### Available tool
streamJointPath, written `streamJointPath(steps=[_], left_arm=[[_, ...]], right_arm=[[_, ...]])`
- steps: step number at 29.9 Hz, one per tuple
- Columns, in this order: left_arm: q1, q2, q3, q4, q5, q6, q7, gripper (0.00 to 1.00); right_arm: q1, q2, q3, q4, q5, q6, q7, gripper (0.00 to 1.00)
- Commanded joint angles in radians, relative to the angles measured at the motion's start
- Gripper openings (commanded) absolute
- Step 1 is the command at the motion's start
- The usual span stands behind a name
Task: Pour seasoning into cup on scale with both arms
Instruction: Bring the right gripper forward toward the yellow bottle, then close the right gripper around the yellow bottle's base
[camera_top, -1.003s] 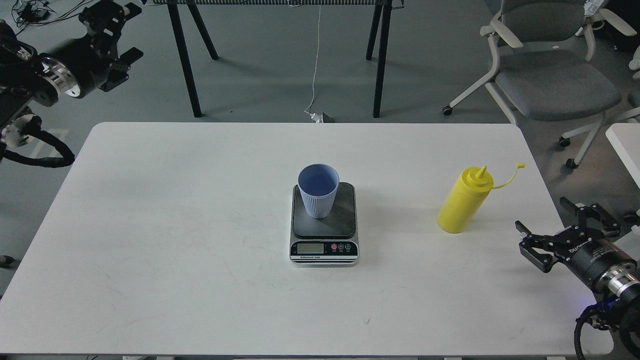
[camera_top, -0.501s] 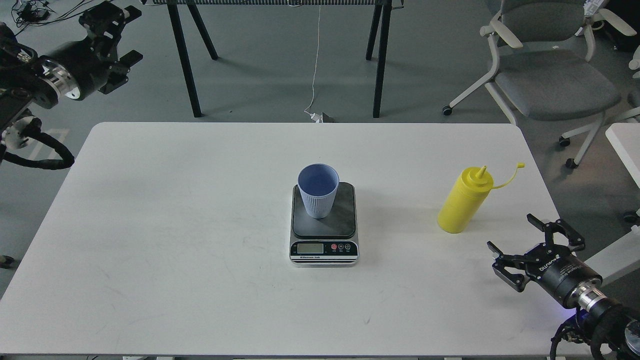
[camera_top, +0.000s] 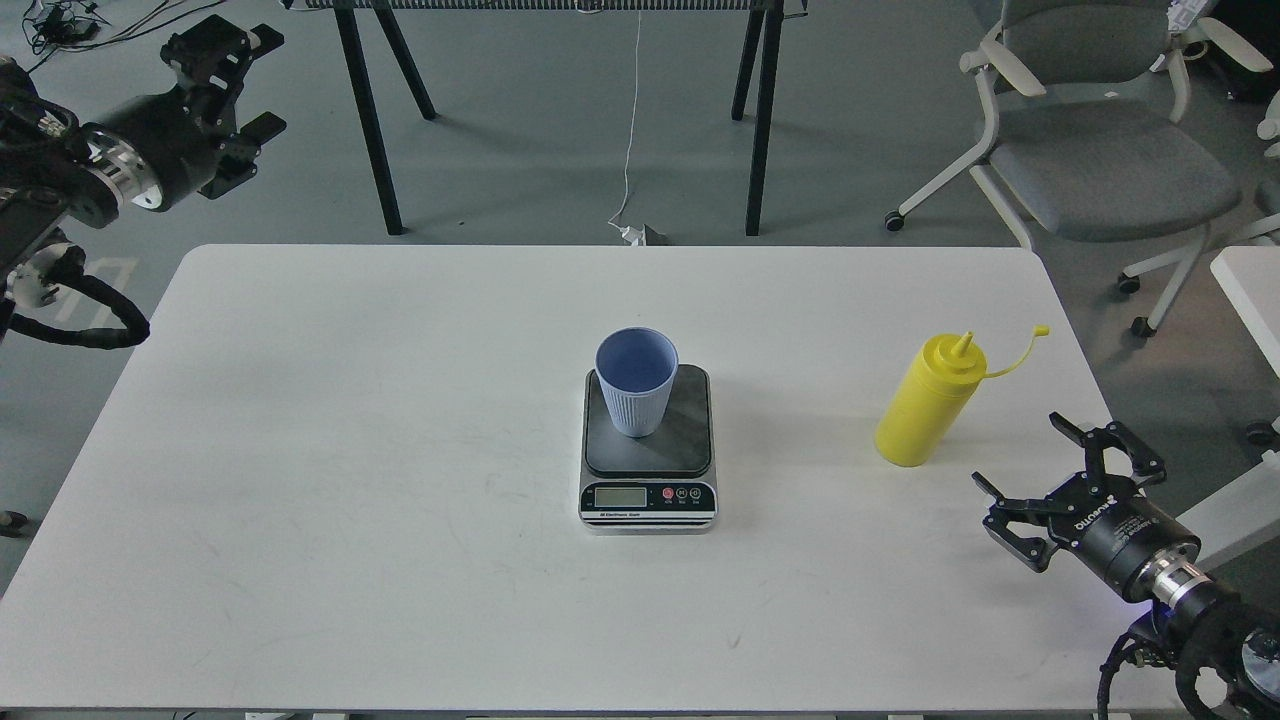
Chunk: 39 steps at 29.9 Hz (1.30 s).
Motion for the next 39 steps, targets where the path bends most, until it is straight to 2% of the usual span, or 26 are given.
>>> streamJointPath(steps=[1,8,26,39], left_arm=[[0.0,-0.001,0.002,0.0,0.0,0.0,0.0,0.99],[0.0,0.002,0.005,-0.002,0.009,0.0,0.0,0.99],[0.0,-0.001,0.003,0.0,0.018,0.0,0.0,0.99],[0.0,0.001,0.003,-0.002,0.018,0.0,0.0,0.99]], right_arm=[[0.013,0.041,-0.001,-0.017,-0.002,0.0,0.0,0.99],[0.057,0.11,-0.001,-0.075,-0.008,0.0,-0.002,0.99],[0.094,0.139,0.015,-0.094,-0.008,0.0,-0.002,0.99],[0.148,0.216,0.011,-0.177,-0.028,0.0,-0.008,0.99]])
